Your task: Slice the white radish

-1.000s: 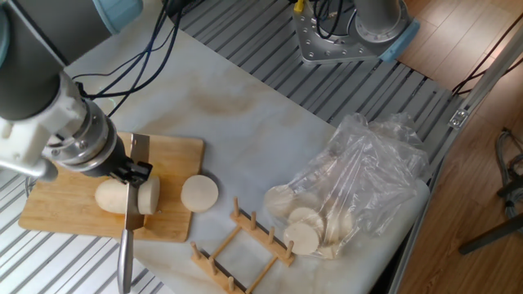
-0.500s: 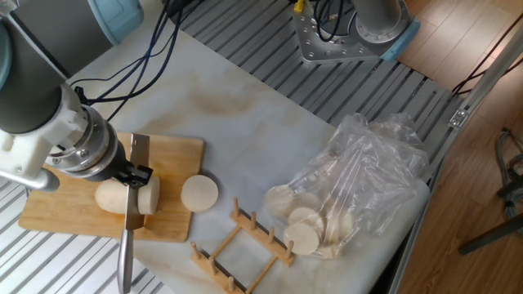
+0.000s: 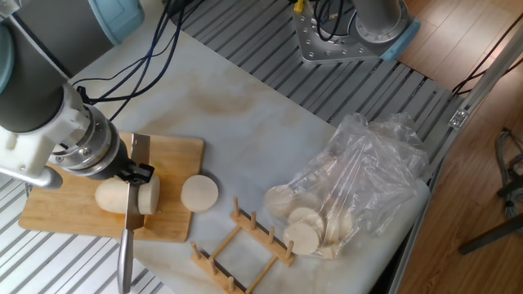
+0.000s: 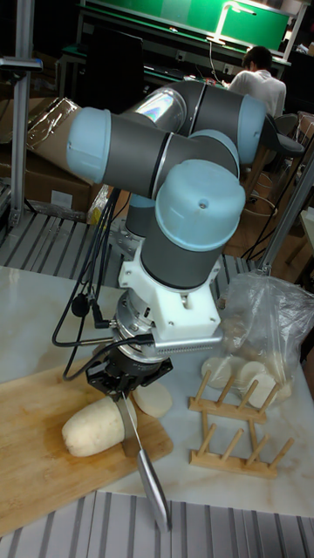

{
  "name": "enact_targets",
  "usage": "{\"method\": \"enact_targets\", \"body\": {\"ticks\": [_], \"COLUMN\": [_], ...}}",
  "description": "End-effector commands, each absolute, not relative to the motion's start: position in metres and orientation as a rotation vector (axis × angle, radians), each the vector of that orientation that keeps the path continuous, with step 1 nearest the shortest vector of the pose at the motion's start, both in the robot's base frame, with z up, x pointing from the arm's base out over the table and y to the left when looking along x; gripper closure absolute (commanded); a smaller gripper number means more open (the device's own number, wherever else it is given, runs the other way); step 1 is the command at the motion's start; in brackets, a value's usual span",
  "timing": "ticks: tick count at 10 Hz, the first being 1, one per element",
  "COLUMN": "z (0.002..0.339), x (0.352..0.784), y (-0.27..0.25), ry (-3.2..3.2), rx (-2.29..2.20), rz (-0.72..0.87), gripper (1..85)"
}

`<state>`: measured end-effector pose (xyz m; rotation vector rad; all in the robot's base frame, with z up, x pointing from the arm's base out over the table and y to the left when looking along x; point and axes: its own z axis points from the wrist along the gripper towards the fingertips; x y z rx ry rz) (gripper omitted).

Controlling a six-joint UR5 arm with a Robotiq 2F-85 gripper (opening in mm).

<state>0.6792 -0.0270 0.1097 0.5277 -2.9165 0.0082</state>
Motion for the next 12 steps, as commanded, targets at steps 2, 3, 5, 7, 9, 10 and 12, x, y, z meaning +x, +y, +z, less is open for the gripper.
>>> {"method": "enact_targets", "body": {"ticks": [2, 3, 5, 7, 9, 10, 12], "z": [0.109, 0.11, 0.112, 0.11, 0.103, 0.105, 0.128], "x": [0.674, 0.673, 0.67, 0.668, 0.665, 0.664, 0.677], "y": [-0.031, -0.032, -0.034, -0.031, -0.035, -0.038, -0.038], "ry": [-2.914, -2.909, -2.901, -2.916, -2.937, -2.941, -2.976], "rx": [0.532, 0.528, 0.54, 0.569, 0.612, 0.65, 0.751], "rz": [0.006, 0.009, 0.013, -0.015, -0.014, -0.038, -0.102], "gripper": [76.3, 77.3, 82.3, 83.0, 83.3, 83.3, 84.3]}}
